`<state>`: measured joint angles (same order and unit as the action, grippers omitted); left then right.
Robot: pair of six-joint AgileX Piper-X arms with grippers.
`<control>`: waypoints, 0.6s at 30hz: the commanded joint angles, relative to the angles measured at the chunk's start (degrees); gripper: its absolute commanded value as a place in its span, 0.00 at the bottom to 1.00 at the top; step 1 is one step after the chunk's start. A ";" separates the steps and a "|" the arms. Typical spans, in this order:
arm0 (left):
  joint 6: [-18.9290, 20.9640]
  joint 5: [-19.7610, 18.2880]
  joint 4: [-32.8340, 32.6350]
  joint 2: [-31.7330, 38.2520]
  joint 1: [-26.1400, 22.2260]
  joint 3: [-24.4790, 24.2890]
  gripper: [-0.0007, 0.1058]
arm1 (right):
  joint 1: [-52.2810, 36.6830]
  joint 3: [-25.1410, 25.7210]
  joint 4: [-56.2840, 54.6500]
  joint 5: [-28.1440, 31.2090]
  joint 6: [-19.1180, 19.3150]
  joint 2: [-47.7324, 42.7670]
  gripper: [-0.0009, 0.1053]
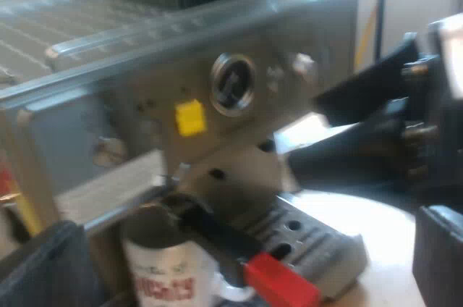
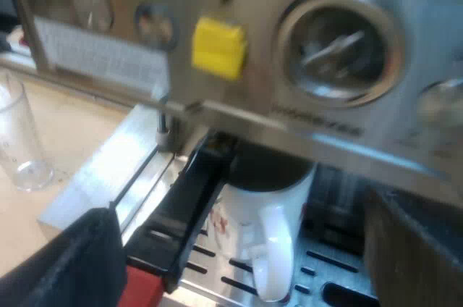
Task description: Place mug into machine
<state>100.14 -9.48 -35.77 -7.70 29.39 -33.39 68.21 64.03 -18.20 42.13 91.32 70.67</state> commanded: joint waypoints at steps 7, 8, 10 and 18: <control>4.64 6.50 -3.65 -10.44 -1.06 -10.75 0.86 | -4.49 0.64 -6.96 -4.39 4.08 -11.37 0.68; 4.64 6.50 -3.65 -11.36 -1.33 -11.23 0.86 | -5.17 0.64 -7.53 -6.13 3.67 -12.18 0.68; 4.64 6.49 -3.65 -15.02 -3.70 -13.97 0.86 | -8.48 0.64 -9.90 -10.52 1.70 -14.15 0.68; 4.64 5.79 -4.04 -22.24 -16.66 -16.98 0.86 | -29.51 0.64 -21.73 -19.39 1.57 -23.60 0.68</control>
<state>104.09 -4.01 -39.85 -28.92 16.52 -50.07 38.84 64.03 -39.10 23.89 92.50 47.70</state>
